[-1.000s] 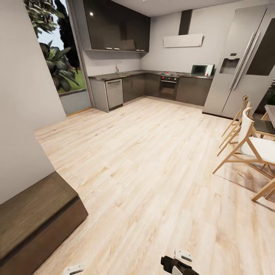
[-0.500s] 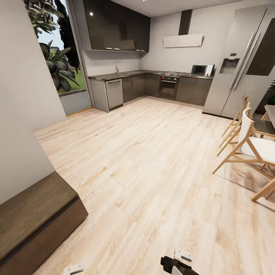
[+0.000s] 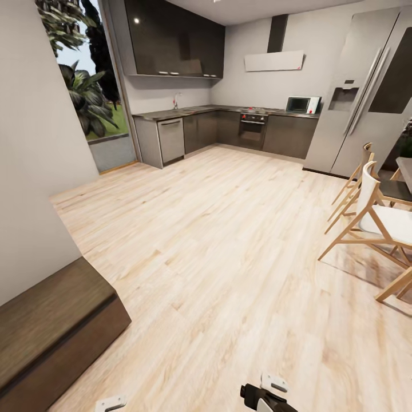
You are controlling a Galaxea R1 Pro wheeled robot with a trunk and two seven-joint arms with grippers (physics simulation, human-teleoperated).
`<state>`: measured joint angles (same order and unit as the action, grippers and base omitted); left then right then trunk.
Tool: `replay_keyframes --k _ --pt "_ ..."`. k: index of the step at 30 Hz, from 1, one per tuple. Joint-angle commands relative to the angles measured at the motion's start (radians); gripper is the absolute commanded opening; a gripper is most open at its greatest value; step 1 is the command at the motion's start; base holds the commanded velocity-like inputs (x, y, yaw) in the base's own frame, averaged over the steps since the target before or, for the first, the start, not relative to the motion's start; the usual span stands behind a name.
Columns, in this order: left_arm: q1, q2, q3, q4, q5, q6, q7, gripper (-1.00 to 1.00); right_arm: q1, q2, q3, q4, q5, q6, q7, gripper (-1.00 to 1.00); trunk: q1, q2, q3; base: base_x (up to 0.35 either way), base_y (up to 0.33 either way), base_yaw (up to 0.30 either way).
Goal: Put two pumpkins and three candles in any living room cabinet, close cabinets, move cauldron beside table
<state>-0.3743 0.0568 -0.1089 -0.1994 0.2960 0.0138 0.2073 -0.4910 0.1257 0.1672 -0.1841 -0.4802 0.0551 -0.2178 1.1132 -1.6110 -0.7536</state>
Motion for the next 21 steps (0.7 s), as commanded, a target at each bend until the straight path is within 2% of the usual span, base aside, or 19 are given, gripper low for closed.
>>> replay_keyframes --k 1,12,21 --pt "0.000 0.000 0.000 0.000 0.000 0.000 0.000 1.00 0.000 0.000 0.000 0.000 0.000 0.000 0.000 1.00 0.000 0.000 0.000 0.000 -0.027 0.000" --pt "0.000 0.000 0.000 0.000 0.000 -0.001 0.000 1.00 0.000 0.000 0.000 0.000 0.000 0.000 0.000 1.00 0.000 0.000 0.000 -0.011 -0.018 0.005" --pt "0.000 -0.001 0.000 0.000 0.000 0.000 0.000 1.00 0.000 -0.001 -0.001 0.000 0.000 -0.003 0.001 1.00 0.000 0.000 0.000 -0.143 -0.186 0.230"
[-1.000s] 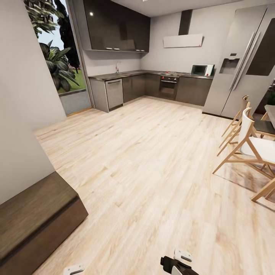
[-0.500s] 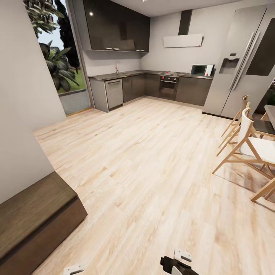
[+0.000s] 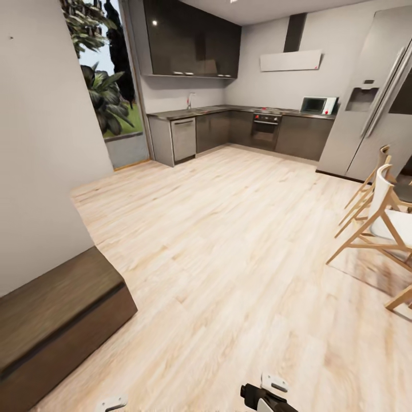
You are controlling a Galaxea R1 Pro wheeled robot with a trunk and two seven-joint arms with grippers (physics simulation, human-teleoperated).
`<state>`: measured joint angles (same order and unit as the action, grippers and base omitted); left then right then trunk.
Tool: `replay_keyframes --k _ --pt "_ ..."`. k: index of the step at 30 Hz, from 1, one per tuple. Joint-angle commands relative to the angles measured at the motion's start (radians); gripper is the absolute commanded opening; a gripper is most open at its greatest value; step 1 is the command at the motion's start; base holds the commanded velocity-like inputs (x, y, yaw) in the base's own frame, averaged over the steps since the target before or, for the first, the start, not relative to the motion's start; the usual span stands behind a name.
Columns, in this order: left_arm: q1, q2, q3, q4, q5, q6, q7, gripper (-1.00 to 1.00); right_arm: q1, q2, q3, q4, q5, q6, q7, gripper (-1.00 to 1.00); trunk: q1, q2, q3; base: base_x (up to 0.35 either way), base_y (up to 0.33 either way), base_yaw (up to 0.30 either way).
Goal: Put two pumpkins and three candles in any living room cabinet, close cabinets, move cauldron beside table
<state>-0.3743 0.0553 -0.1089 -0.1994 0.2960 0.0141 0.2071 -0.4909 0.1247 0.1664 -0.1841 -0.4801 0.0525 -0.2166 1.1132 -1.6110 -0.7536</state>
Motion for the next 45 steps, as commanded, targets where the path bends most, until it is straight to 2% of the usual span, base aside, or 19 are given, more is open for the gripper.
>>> replay_keyframes --k 1,9,30,38,45 --pt "0.000 0.000 0.000 0.000 0.000 0.000 0.000 1.00 0.000 0.000 0.000 0.000 0.000 0.000 0.000 1.00 0.000 0.000 0.000 -0.140 -0.163 0.278" --pt "0.000 0.000 0.000 0.000 0.000 0.000 0.000 1.00 0.000 0.000 -0.001 0.000 0.000 -0.002 0.002 1.00 0.000 0.000 0.000 -0.195 -0.152 0.284" --pt "0.000 0.003 0.000 0.000 0.000 -0.002 0.000 1.00 0.000 0.001 0.001 0.000 0.000 0.001 -0.001 1.00 0.000 0.000 0.000 -0.008 -0.012 0.287" --pt "0.000 0.002 0.000 0.000 0.000 -0.001 0.000 1.00 0.000 0.001 0.001 0.000 0.001 0.001 -0.001 1.00 0.000 0.000 0.000 0.000 0.000 0.092" --pt "0.000 0.001 0.000 0.000 0.000 0.000 0.000 1.00 0.000 0.001 0.001 0.000 0.001 0.001 -0.001 1.00 0.000 0.000 0.000 0.000 0.000 0.245"
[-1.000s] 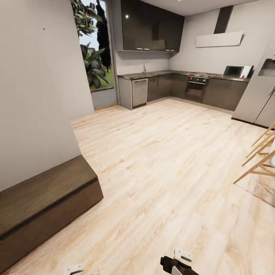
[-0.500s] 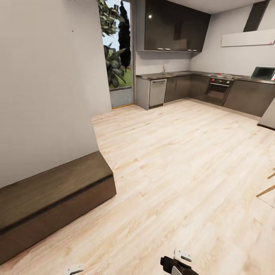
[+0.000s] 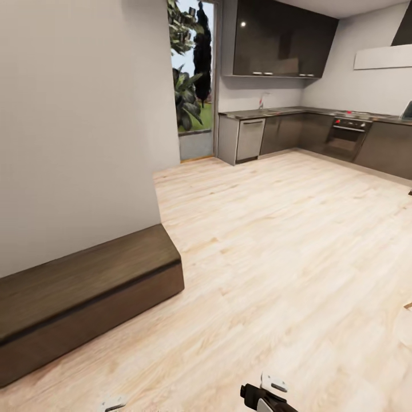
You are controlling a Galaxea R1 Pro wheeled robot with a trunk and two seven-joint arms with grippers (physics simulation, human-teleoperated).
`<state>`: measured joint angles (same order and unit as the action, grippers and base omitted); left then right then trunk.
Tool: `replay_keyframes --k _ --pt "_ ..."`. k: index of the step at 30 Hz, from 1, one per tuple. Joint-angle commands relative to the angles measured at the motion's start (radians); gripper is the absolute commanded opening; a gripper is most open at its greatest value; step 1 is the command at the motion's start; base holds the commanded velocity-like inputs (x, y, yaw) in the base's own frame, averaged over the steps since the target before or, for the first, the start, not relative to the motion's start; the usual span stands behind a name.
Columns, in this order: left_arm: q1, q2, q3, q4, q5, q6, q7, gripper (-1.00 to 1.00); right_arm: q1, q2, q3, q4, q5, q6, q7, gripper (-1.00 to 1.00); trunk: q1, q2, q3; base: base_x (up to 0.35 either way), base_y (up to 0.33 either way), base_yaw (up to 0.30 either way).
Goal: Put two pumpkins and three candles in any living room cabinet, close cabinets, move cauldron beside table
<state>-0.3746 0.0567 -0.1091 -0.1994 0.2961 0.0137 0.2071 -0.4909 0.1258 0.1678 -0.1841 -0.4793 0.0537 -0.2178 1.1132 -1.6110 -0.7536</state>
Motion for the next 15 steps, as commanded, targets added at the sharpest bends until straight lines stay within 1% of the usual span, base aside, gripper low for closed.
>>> replay_keyframes --k 1,8,15 --pt "0.000 0.000 0.000 0.000 0.000 0.000 0.000 1.00 0.000 0.000 0.000 0.000 0.000 0.000 0.000 1.00 0.000 0.000 0.000 0.000 0.000 0.284" --pt "0.000 0.000 0.000 0.000 0.000 0.000 0.001 1.00 0.000 0.000 0.000 0.000 0.000 0.000 0.000 1.00 0.000 0.000 0.000 0.000 -0.011 0.289" --pt "0.000 0.000 0.000 0.000 0.000 0.000 0.000 1.00 0.000 0.000 0.000 0.000 0.000 0.000 0.000 1.00 0.000 0.000 0.000 0.000 -0.087 0.290"
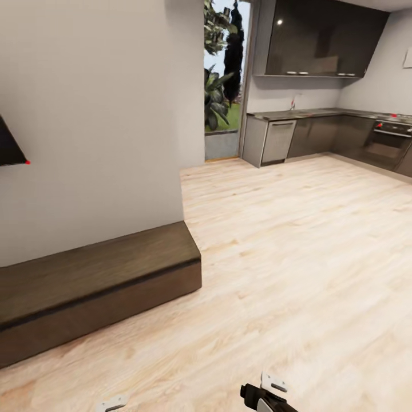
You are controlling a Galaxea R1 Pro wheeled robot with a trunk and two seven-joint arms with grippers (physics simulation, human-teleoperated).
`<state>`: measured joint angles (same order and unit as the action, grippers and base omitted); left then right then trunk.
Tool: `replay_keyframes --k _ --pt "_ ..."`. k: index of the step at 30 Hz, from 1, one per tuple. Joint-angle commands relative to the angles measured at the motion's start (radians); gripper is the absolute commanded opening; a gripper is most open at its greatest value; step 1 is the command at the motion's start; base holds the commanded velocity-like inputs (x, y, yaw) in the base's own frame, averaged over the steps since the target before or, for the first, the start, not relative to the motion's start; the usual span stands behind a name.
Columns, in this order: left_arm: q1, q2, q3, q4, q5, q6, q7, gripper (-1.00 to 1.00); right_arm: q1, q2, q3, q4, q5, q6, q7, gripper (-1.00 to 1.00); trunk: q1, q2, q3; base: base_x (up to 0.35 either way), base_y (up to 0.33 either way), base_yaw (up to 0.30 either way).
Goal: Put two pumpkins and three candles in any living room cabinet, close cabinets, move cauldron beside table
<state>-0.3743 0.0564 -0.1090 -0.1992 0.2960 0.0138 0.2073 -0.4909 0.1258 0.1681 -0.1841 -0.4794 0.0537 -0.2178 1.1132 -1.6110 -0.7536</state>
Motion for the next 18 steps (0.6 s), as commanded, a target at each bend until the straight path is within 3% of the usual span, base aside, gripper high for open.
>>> replay_keyframes --k 1,18 --pt "0.000 0.000 0.000 0.000 0.000 0.000 0.000 1.00 0.000 0.000 0.000 0.000 0.000 0.000 0.000 1.00 0.000 0.000 0.000 0.000 -0.113 0.290" --pt "0.000 0.000 0.000 0.000 0.000 0.000 0.000 1.00 0.000 0.000 0.000 0.000 0.001 0.000 0.000 1.00 0.000 0.000 0.000 0.011 -0.167 0.290"
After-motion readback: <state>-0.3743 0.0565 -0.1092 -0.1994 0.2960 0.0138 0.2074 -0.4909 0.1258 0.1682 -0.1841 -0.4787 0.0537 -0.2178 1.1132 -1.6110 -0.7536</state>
